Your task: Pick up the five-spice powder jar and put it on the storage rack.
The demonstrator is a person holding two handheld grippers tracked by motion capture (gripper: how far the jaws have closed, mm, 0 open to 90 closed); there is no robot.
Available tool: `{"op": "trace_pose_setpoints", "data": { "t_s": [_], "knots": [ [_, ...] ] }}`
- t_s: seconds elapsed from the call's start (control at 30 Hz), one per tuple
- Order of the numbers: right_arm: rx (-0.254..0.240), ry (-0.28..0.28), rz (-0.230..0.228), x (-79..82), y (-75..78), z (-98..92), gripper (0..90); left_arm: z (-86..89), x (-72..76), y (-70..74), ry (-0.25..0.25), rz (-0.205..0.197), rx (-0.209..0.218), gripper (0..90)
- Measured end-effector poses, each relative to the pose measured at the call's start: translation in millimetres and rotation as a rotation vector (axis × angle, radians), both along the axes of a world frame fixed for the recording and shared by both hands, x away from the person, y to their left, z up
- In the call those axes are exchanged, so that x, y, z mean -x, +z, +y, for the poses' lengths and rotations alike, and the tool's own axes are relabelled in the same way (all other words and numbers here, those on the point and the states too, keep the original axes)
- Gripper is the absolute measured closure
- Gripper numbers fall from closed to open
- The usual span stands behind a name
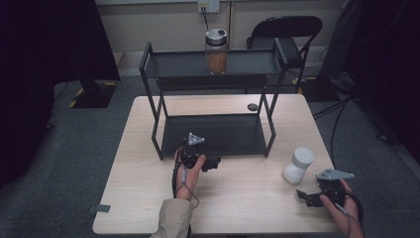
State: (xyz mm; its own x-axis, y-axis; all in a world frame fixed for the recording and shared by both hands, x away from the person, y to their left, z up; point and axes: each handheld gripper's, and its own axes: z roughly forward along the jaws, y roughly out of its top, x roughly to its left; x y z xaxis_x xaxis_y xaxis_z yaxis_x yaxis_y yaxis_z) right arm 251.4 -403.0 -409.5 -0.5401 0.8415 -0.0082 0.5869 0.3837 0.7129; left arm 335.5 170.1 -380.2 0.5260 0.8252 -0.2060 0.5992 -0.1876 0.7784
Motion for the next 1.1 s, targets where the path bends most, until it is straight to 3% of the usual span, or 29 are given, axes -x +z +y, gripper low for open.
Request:
{"op": "trace_pose_setpoints", "data": {
  "t_s": [0.37, 0.57, 1.1],
  "knots": [
    [0.0, 0.0, 0.0, 0.0, 0.0, 0.0, 0.0, 3.9, 11.2, -8.4, -0.012, 0.017, -0.044, 1.8],
    [0.0, 0.0, 0.0, 0.0, 0.0, 0.0, 0.0, 5.5, 20.7, -11.8, -0.006, 0.027, -0.092, 1.8],
    [0.0, 0.0, 0.0, 0.0, 0.0, 0.1, 0.0, 9.9, 33.8, -17.4, -0.02, 0.033, -0.147, 1.9]
  ]
}}
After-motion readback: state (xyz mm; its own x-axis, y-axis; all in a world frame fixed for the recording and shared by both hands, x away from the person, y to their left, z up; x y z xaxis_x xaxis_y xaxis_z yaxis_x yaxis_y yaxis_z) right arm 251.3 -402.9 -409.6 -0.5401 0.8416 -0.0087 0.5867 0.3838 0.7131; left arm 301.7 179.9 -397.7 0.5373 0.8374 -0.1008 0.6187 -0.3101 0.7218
